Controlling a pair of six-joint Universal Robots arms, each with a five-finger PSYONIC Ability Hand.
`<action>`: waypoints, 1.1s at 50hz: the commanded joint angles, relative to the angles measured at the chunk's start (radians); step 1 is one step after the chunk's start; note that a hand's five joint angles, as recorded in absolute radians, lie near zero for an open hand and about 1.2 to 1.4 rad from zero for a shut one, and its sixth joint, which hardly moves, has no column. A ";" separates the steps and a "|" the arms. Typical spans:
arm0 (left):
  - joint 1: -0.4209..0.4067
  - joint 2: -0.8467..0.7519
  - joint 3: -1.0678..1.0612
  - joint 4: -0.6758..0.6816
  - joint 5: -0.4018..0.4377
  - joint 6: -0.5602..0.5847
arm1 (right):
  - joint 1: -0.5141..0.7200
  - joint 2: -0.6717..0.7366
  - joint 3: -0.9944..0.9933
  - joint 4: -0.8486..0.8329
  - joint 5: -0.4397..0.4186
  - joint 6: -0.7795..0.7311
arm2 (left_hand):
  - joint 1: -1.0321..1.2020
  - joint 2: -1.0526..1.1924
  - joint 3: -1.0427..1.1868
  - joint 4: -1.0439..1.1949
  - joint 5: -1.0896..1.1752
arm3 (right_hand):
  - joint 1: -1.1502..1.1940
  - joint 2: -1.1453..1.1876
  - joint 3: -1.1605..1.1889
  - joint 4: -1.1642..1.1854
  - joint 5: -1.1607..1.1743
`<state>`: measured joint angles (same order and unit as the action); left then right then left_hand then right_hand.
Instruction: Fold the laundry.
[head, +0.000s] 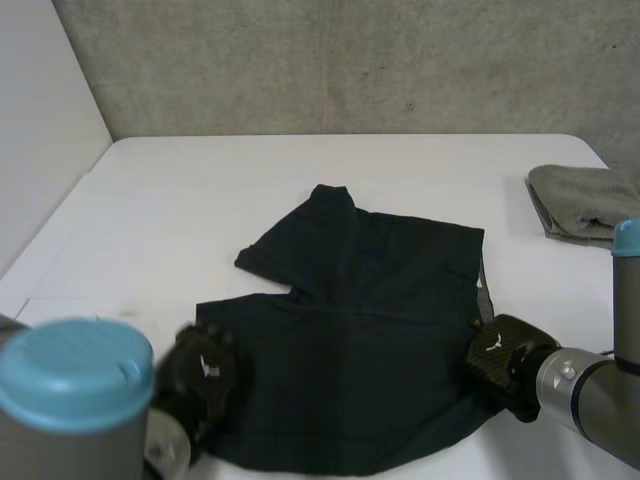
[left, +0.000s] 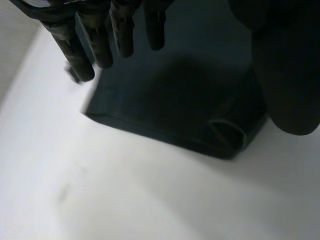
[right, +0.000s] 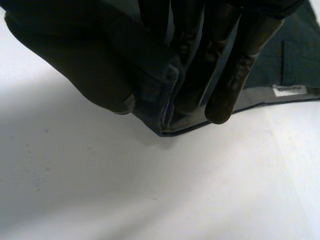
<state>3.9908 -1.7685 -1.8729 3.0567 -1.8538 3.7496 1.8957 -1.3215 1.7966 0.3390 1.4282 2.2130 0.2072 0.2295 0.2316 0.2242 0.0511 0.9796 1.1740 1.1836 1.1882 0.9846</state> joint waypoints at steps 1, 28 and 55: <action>0.163 -0.002 0.161 0.086 0.083 -0.004 | 0.003 -0.002 0.050 -0.119 -0.003 0.011 | 0.015 -0.007 -0.009 -0.002 -0.003 | 0.417 0.222 0.213 0.208 0.237; 0.327 -0.672 0.807 0.136 0.518 -0.148 | 0.002 -0.001 0.110 -0.236 -0.014 0.080 | 0.444 0.421 0.419 0.427 0.425 | 0.417 0.222 0.213 0.208 0.237; 0.332 -0.769 0.882 0.116 0.444 -0.070 | -0.009 -0.001 0.116 -0.265 -0.014 0.080 | 1.189 1.167 1.165 1.172 1.171 | 0.417 0.222 0.213 0.208 0.237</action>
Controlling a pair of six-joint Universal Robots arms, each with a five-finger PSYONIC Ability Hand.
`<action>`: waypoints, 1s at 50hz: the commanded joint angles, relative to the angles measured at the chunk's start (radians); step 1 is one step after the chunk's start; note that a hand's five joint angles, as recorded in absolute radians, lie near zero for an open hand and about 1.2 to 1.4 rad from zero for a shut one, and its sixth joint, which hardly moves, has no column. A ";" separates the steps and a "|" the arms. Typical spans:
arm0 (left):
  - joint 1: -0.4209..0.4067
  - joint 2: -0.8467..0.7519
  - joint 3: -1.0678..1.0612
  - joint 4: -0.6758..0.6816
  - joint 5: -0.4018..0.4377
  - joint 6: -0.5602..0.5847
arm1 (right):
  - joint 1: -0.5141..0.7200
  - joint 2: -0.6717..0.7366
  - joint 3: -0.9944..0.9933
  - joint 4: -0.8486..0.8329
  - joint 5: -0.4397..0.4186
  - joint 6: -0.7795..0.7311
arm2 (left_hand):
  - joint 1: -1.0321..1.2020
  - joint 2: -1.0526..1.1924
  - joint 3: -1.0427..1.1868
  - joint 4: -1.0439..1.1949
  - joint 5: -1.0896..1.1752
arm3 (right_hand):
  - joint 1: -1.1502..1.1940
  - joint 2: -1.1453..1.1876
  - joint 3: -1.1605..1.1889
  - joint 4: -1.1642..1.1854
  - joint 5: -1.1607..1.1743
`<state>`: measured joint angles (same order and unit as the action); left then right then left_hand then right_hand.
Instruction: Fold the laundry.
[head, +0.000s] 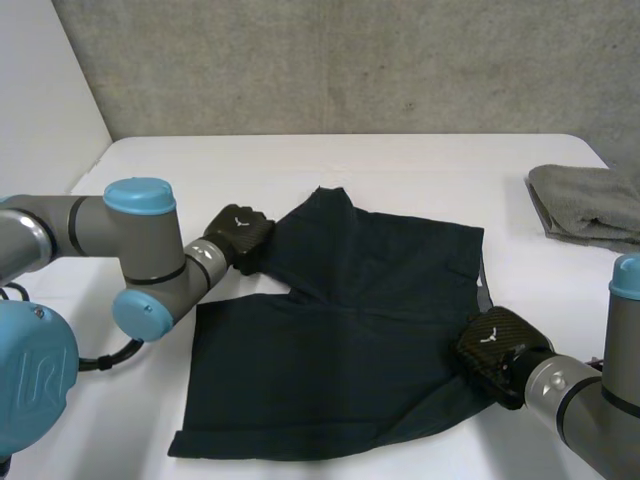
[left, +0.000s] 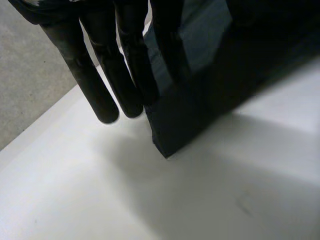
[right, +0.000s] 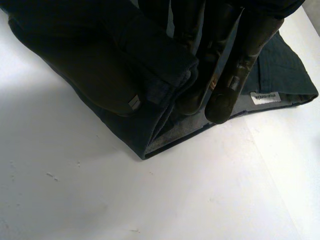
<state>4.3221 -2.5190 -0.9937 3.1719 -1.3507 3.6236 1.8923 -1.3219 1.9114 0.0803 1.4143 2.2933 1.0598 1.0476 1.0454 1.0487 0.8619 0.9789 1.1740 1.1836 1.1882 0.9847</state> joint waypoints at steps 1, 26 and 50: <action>0.001 -0.017 0.003 0.000 -0.103 0.079 | -0.006 0.000 0.001 -0.010 0.000 0.002 | 0.337 0.349 0.351 0.348 0.360 | 0.417 0.222 0.213 0.208 0.237; -0.136 0.190 -0.183 -0.004 -0.429 0.181 | -0.002 -0.002 -0.006 -0.011 -0.002 0.064 | -0.823 -0.811 -0.808 -0.812 -0.799 | 0.417 0.222 0.213 0.208 0.237; -0.228 0.835 -0.740 -0.328 -0.341 -0.161 | -0.056 0.010 -0.063 -0.070 -0.051 0.259 | -0.802 -0.790 -0.788 -0.791 -0.779 | 0.417 0.222 0.213 0.208 0.237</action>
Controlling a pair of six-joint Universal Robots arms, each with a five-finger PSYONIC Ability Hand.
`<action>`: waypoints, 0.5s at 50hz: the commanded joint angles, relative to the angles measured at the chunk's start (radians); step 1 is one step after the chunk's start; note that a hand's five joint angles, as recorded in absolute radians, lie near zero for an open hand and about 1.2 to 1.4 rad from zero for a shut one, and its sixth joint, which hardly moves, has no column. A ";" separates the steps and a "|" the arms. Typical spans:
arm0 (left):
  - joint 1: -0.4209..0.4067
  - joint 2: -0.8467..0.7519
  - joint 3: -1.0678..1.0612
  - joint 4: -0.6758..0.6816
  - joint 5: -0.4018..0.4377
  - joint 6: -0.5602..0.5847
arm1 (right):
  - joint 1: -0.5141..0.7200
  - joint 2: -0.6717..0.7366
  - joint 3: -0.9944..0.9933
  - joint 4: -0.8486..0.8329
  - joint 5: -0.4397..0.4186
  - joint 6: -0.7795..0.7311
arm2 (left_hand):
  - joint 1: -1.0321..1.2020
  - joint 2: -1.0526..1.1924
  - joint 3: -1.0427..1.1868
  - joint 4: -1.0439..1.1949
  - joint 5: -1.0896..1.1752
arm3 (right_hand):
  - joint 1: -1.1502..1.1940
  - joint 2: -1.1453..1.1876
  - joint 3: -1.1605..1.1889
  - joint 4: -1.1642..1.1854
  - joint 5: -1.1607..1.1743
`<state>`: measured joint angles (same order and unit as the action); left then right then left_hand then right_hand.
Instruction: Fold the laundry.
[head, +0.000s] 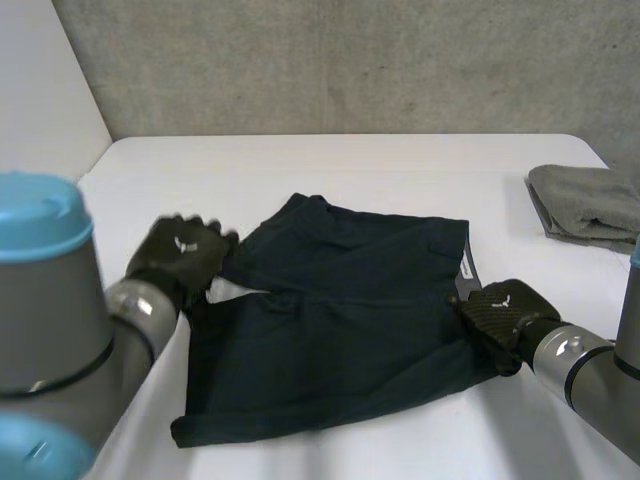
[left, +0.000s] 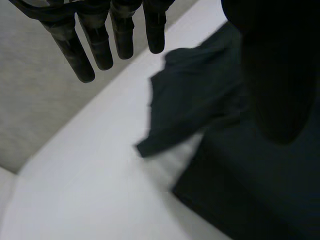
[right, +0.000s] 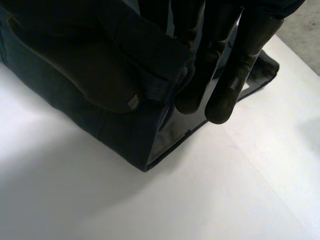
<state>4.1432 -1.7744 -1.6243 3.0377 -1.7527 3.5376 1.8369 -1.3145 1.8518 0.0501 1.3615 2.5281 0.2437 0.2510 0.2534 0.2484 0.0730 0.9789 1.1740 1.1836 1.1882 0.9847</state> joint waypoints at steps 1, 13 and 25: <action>-0.051 0.092 -0.118 -0.210 0.065 -0.081 | -0.001 0.003 -0.003 -0.039 0.001 0.024 | 0.014 0.007 0.004 0.009 0.010 | 0.417 0.222 0.213 0.208 0.237; -0.058 0.021 -0.236 -0.208 0.065 -0.091 | -0.001 0.001 0.007 -0.038 0.002 0.023 | 0.066 0.059 0.057 0.062 0.063 | 0.417 0.222 0.213 0.208 0.237; -0.077 -0.040 -0.240 -0.135 0.027 0.013 | -0.049 -0.149 0.049 0.303 -0.019 -0.179 | 1.153 1.145 1.143 1.148 1.149 | 0.417 0.222 0.213 0.208 0.237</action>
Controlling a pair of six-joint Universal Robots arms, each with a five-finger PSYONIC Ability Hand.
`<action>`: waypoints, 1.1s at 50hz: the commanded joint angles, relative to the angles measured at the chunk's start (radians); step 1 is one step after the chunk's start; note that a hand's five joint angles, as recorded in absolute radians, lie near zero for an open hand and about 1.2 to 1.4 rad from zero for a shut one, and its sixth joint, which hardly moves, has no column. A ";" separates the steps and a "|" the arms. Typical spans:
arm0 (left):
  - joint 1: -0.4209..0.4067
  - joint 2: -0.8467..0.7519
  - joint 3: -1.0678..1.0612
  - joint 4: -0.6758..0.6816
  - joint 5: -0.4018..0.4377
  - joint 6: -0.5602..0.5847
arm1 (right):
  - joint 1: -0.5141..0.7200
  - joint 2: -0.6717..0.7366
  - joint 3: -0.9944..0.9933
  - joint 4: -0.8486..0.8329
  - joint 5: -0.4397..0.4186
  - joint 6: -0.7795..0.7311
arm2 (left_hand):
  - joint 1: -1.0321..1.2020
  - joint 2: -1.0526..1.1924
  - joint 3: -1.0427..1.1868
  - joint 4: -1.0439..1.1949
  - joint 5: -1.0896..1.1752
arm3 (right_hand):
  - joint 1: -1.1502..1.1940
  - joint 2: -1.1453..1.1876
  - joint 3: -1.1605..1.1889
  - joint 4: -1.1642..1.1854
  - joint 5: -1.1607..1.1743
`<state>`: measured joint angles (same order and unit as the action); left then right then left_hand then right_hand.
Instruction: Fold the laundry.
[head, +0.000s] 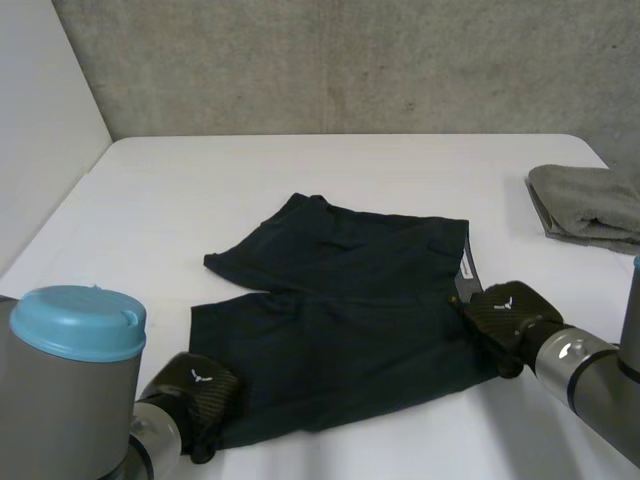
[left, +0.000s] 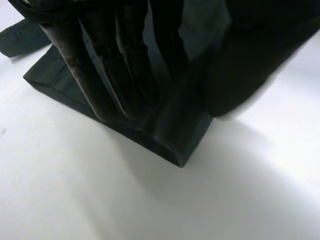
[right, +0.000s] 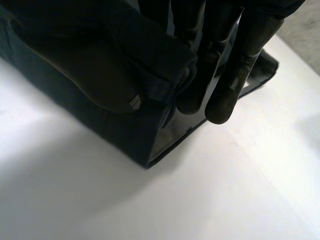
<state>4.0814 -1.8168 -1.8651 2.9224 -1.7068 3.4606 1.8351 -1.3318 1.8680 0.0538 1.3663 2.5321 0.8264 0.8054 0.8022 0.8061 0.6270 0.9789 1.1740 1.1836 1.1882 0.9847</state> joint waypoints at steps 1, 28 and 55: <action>-0.021 0.013 0.004 -0.038 -0.017 0.107 | -0.069 -0.141 0.045 0.343 -0.029 -0.234 | 0.570 0.591 0.594 0.590 0.595 | 0.417 0.222 0.213 0.208 0.237; -0.018 -0.360 0.575 0.405 -0.019 0.322 | -0.083 -0.001 -0.127 0.106 0.037 -0.185 | 0.570 0.591 0.594 0.590 0.595 | 0.417 0.222 0.213 0.208 0.237; -0.019 -0.897 1.160 0.574 -0.011 0.413 | -0.022 0.333 -0.360 -0.393 0.287 -0.191 | -0.652 -0.631 -0.628 -0.632 -0.627 | -0.804 -0.999 -1.009 -1.014 -0.985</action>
<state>4.0706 -2.6879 -0.7237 3.4736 -1.7156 3.8823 1.8108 -1.0023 1.5361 -0.3079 1.6025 2.3243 0.7675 0.8338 0.8568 0.8580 0.6544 0.7657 0.9527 0.9832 0.9888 0.7989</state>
